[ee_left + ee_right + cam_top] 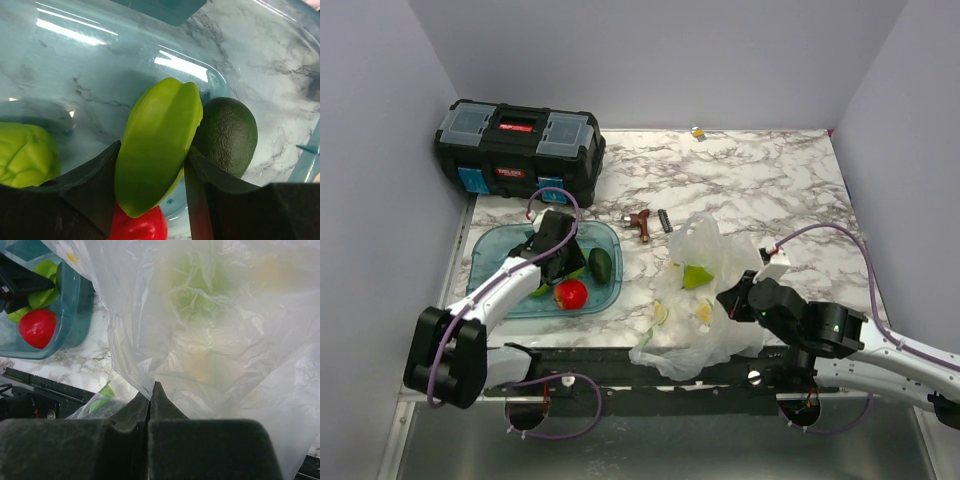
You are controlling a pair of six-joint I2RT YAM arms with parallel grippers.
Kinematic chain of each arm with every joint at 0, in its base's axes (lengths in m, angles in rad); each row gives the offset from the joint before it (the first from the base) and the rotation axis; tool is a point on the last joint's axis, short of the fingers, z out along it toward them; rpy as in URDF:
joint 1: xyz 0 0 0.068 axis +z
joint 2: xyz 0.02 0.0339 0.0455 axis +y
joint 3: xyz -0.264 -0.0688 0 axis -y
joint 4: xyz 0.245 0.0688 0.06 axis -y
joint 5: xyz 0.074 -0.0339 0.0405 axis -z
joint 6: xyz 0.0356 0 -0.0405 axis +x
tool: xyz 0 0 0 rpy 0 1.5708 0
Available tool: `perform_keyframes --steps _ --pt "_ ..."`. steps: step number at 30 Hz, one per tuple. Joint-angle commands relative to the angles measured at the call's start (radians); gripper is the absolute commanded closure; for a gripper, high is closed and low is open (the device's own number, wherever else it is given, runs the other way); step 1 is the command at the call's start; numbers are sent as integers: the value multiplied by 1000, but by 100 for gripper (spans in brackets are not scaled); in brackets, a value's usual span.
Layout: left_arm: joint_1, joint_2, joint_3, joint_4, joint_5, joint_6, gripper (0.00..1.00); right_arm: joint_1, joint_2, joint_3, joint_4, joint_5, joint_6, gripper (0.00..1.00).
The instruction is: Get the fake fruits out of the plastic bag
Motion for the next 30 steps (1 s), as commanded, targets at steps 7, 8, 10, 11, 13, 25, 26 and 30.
perform_keyframes --steps 7,8,10,11,13,25,26,30 --pt "19 23 31 12 69 -39 39 -3 67 -6 29 -67 -13 99" --pt "20 7 36 2 60 -26 33 -2 77 -9 38 -71 -15 99" --pt "19 -29 48 -16 49 -2 25 -2 100 -11 56 -93 -23 99" --pt "18 -47 50 -27 48 5 22 -2 111 -13 68 -108 -31 99" --pt "18 -89 47 -39 69 17 19 -2 133 -9 84 -131 -51 99" --pt "-188 -475 -184 335 419 -13 26 -4 157 -4 121 -146 -89 99" --pt "-234 -502 -203 374 396 -8 27 -3 153 -8 122 -143 -89 99" --pt "-368 -546 -282 553 364 -1 31 -2 139 -12 136 -147 -77 99"
